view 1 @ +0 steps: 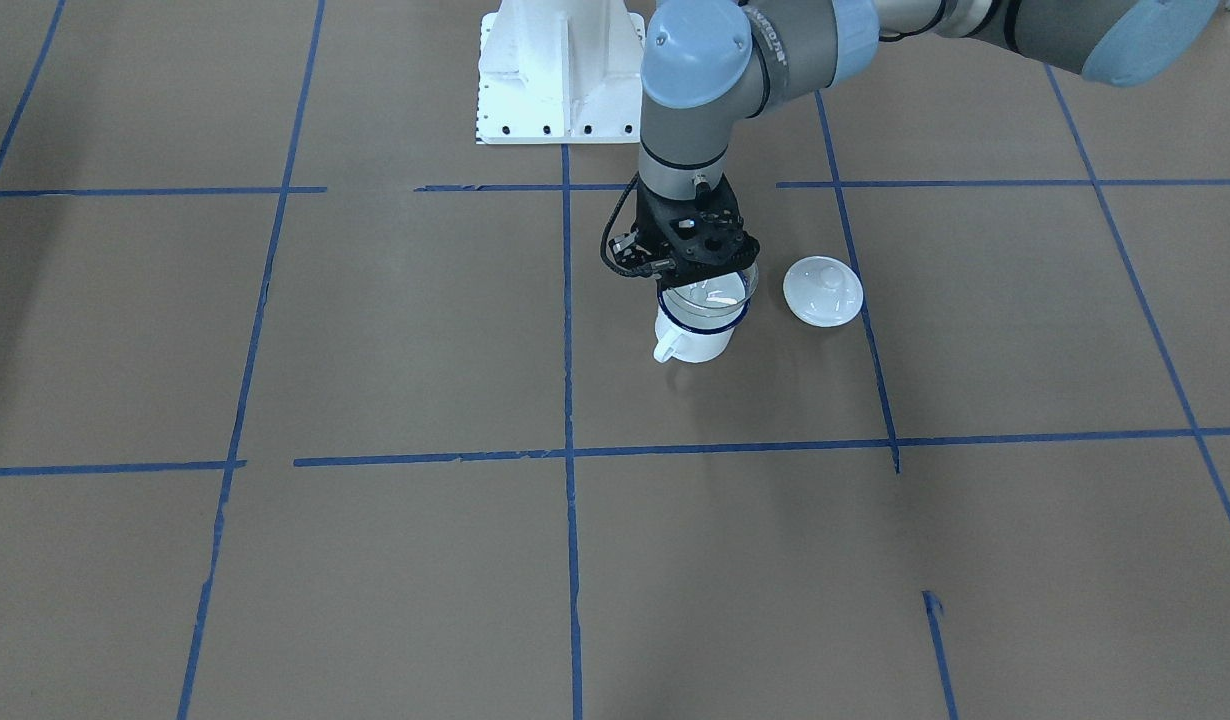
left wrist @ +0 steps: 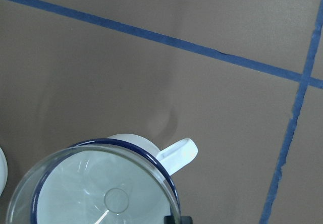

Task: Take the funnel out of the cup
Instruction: 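Close the left gripper on the rim of the glass funnel, then lift the glass funnel out of the mug with the left gripper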

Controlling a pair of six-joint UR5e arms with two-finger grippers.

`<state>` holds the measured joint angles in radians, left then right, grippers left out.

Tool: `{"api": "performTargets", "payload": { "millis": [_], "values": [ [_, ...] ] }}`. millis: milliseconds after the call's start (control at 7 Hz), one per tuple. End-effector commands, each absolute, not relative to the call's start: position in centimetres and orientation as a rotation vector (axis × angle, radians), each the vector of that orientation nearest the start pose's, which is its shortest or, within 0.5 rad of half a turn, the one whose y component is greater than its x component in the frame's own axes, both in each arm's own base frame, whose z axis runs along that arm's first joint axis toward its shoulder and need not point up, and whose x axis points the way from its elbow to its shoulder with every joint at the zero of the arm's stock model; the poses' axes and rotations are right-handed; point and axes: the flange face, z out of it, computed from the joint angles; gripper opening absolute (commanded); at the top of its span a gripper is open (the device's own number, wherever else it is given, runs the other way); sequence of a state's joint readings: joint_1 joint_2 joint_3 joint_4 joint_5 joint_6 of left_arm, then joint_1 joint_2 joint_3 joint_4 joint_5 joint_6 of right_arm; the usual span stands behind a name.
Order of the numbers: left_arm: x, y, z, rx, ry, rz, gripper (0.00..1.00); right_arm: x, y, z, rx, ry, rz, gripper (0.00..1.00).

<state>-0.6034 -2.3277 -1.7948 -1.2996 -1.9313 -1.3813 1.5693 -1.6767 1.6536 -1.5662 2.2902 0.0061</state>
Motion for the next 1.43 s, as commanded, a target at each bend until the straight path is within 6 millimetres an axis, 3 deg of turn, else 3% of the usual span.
{"api": "performTargets", "payload": {
  "millis": [0,143,286,429,571,714,857,1143,1286],
  "values": [
    [41.4,-44.9,9.4,0.0,0.81,-0.295,0.0,6.7,-44.6,67.1,-0.02,-0.719,0.011,1.0],
    [36.9,-48.0,6.8,0.048,0.849,-0.388,0.0,6.7,-44.6,67.1,-0.02,-0.719,0.011,1.0],
    [34.2,-50.1,6.3,0.07,0.865,-0.546,0.0,6.7,-44.6,67.1,-0.02,-0.719,0.011,1.0],
    [32.7,-52.1,6.5,0.114,0.966,-0.761,0.0,6.7,-44.6,67.1,-0.02,-0.719,0.011,1.0],
    [32.3,-53.0,8.6,0.147,1.091,-0.919,0.0,6.7,-44.6,67.1,-0.02,-0.719,0.011,1.0],
    [32.9,-55.5,11.3,0.198,1.2,-1.104,0.0,6.7,-44.6,67.1,-0.02,-0.719,0.011,1.0],
    [34.8,-59.1,14.9,0.242,1.217,-1.233,0.0,6.7,-44.6,67.1,-0.02,-0.719,0.011,1.0],
    [38.4,-64.7,23.7,0.267,1.227,-1.471,0.0,6.7,-44.6,67.1,-0.02,-0.719,0.011,1.0],
    [39.9,-65.7,28.6,0.326,1.229,-1.539,0.0,6.7,-44.6,67.1,-0.02,-0.719,0.011,1.0]
  ]
}}
